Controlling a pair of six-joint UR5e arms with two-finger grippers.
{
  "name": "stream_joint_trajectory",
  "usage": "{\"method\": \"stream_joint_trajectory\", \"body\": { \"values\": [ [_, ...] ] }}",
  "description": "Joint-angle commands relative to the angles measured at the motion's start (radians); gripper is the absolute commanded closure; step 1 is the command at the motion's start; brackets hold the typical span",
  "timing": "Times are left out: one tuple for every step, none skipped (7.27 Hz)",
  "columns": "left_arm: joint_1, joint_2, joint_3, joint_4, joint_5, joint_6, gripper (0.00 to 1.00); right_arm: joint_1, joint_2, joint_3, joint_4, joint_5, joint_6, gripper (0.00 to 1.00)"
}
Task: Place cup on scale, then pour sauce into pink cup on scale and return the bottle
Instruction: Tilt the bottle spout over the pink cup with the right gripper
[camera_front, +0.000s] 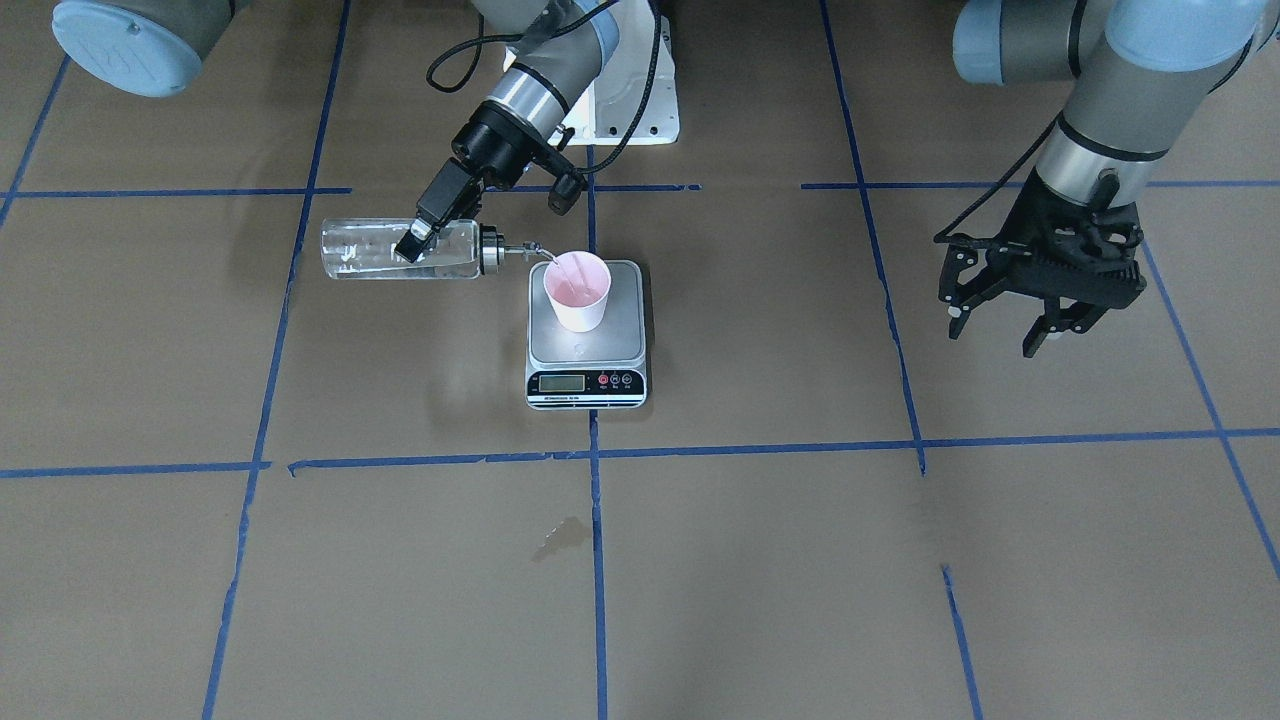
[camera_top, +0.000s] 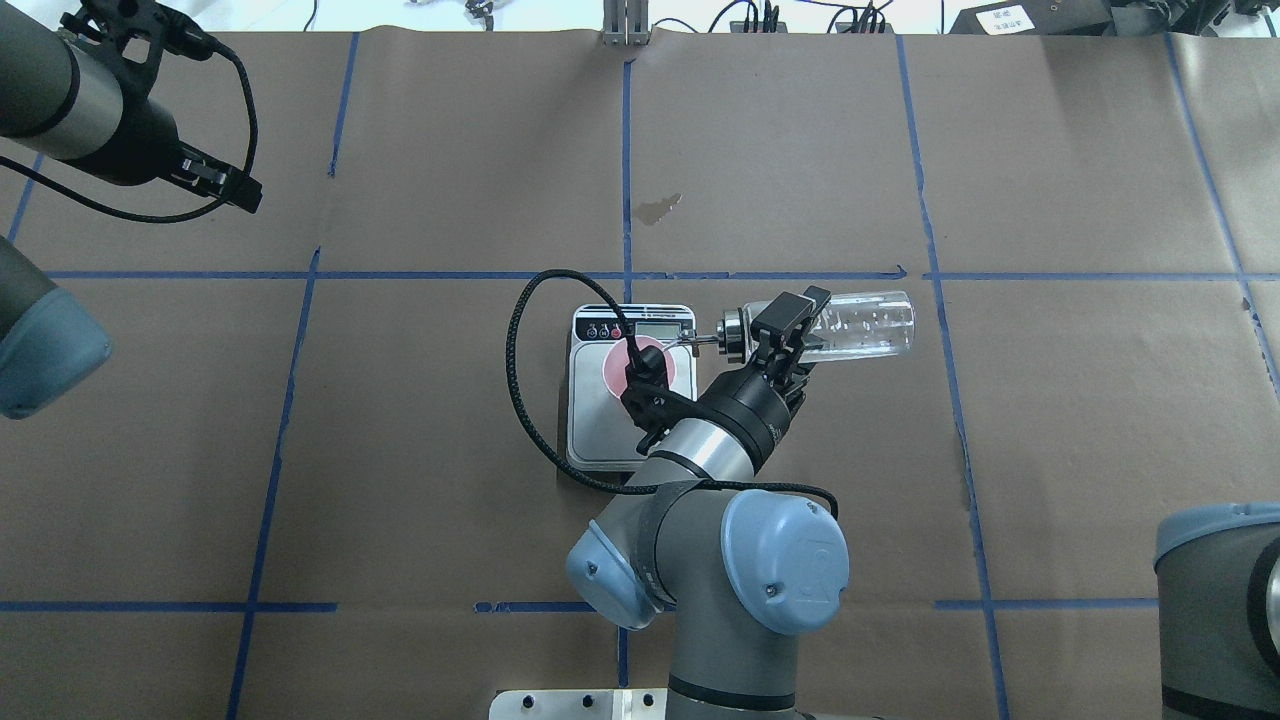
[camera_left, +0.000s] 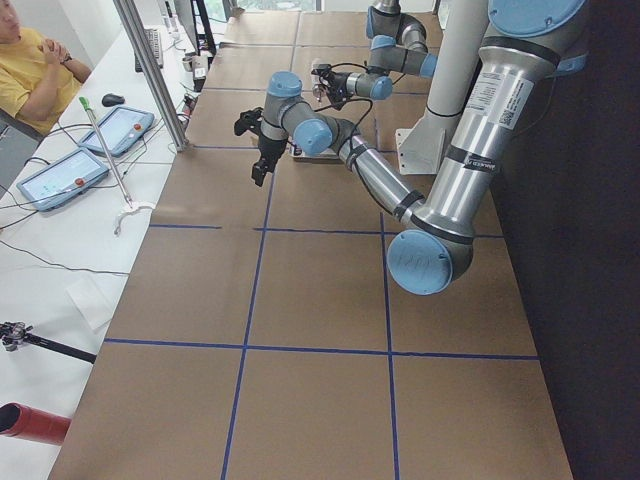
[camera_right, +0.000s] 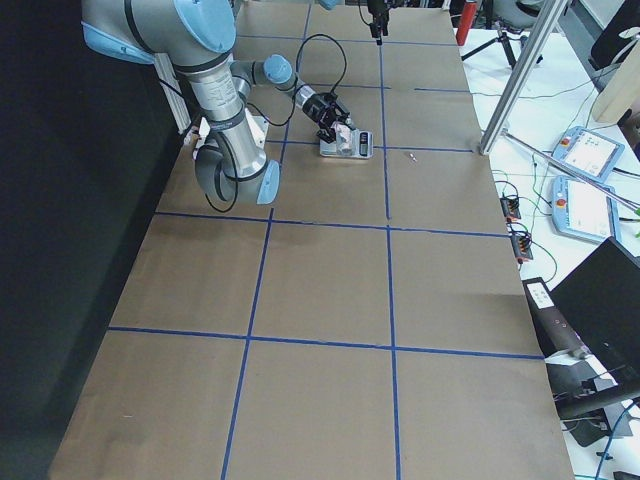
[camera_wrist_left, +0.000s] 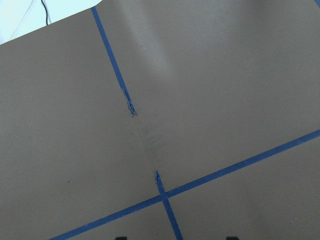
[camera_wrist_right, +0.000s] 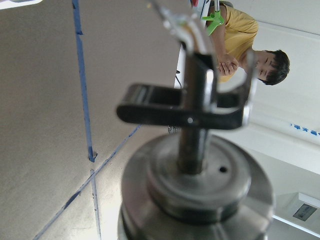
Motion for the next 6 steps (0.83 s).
{"method": "stream_joint_trajectory", "body": {
  "values": [
    [0.001, 0.000, 0.001, 0.000, -0.001, -0.001, 0.27, 0.020, -0.003, 0.007, 0.086, 0.007, 0.042, 1.00],
    [0.001, 0.000, 0.001, 0.000, 0.000, -0.001, 0.27, 0.024, -0.003, 0.012, 0.116, 0.014, 0.050, 1.00],
    [0.001, 0.000, 0.001, 0.000, 0.000, -0.001, 0.27, 0.024, -0.010, 0.021, 0.142, 0.021, 0.082, 1.00],
    [0.001, 0.000, 0.001, 0.000, 0.000, -0.001, 0.27, 0.027, -0.027, 0.032, 0.180, 0.033, 0.096, 1.00],
    [0.001, 0.000, 0.001, 0.000, 0.000, -0.001, 0.27, 0.027, -0.065, 0.084, 0.212, 0.056, 0.098, 1.00],
    [0.001, -0.002, -0.001, 0.000, -0.001, -0.001, 0.27, 0.028, -0.089, 0.128, 0.240, 0.067, 0.098, 1.00]
  ]
}}
